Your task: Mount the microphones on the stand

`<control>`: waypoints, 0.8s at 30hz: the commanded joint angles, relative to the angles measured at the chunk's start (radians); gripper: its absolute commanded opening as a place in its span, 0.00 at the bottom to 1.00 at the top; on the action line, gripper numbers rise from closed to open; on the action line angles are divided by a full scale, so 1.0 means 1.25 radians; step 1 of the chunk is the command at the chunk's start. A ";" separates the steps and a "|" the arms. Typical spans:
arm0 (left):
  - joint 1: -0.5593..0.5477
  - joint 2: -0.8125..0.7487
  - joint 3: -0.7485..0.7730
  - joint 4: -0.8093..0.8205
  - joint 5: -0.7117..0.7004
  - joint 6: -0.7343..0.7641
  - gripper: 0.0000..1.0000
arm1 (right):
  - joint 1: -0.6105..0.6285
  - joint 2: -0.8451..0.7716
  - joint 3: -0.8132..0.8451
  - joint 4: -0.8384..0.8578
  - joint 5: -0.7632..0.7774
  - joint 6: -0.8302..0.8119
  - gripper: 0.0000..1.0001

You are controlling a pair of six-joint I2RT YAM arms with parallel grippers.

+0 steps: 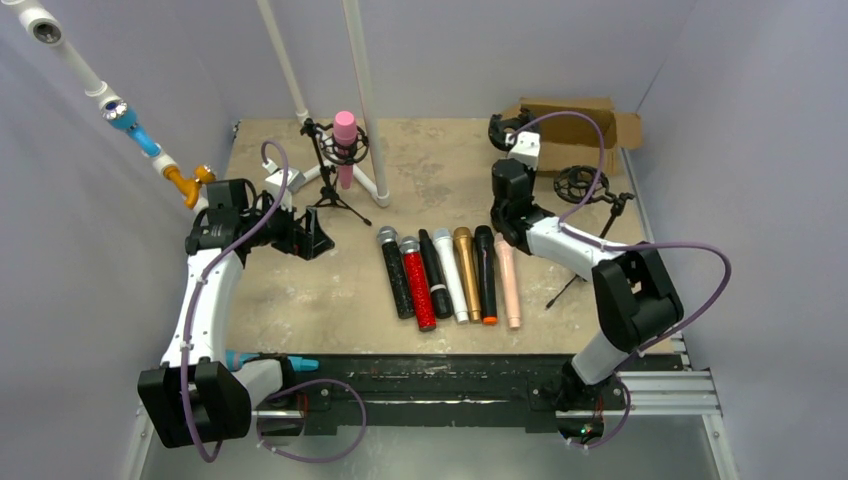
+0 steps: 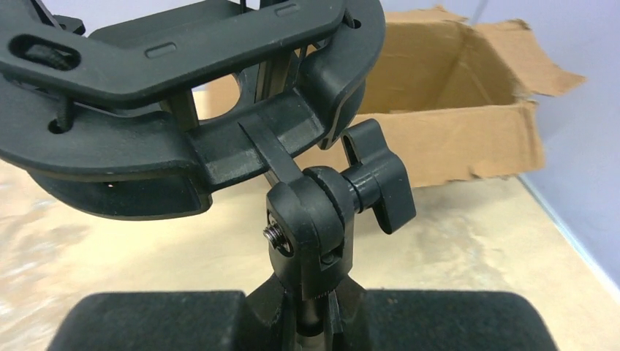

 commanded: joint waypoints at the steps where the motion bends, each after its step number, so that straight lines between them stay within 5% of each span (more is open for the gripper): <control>1: 0.004 -0.006 -0.006 0.029 0.016 -0.012 1.00 | 0.049 -0.018 0.037 0.172 -0.057 -0.023 0.00; 8: 0.004 -0.037 -0.018 0.040 0.008 0.003 1.00 | 0.072 0.049 0.106 0.307 -0.141 -0.081 0.00; 24: 0.003 -0.027 -0.005 0.026 0.004 0.002 1.00 | 0.133 0.207 0.241 0.313 -0.247 0.041 0.00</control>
